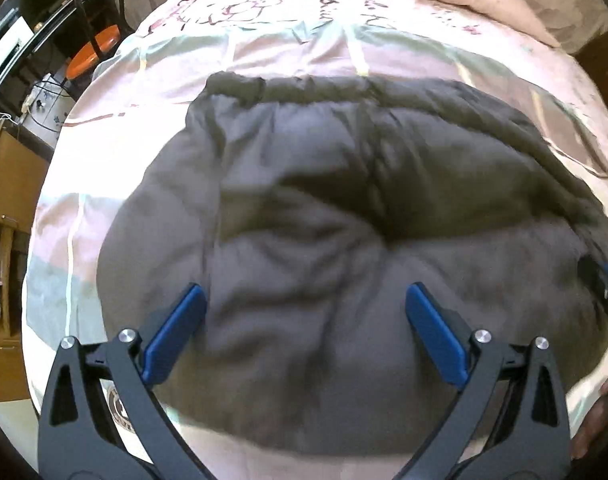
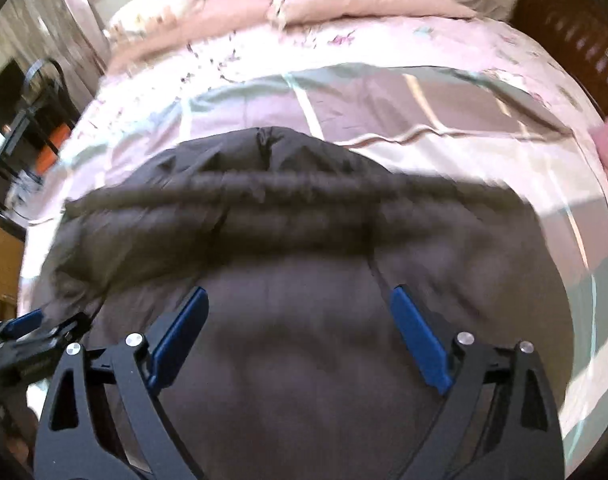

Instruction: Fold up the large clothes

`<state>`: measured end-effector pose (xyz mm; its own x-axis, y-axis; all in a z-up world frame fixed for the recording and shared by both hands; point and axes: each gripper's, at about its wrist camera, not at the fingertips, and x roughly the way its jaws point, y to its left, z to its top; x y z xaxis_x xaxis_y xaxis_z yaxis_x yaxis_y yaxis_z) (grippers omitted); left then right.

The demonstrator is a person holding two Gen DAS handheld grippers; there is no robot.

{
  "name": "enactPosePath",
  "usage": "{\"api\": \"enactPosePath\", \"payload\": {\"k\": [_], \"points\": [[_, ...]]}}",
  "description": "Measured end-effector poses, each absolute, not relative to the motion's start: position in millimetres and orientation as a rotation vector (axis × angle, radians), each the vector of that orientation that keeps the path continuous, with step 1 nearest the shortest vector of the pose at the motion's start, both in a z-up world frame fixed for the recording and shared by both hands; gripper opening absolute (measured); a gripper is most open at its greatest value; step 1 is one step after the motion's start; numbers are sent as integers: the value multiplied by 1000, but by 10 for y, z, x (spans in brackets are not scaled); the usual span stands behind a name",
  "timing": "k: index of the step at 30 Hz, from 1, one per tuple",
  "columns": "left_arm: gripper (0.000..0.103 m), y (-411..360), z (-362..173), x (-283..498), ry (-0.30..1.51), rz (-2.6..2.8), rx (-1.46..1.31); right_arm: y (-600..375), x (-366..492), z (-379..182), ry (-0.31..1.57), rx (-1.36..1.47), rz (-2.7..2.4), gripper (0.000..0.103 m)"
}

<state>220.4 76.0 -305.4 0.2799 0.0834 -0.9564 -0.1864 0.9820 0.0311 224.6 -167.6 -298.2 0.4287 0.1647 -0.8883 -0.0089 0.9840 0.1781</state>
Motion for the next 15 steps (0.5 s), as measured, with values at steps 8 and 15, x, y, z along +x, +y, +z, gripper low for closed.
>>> {"api": "enactPosePath", "payload": {"k": [8,15], "points": [[101,619,-3207,1927,1340,169,-22,-1947,1853,-3337,1248,69,48,94],[101,474,-3081,1779,1317,140,-11,-1839,1670,-3027,1201,77,126,94]]}}
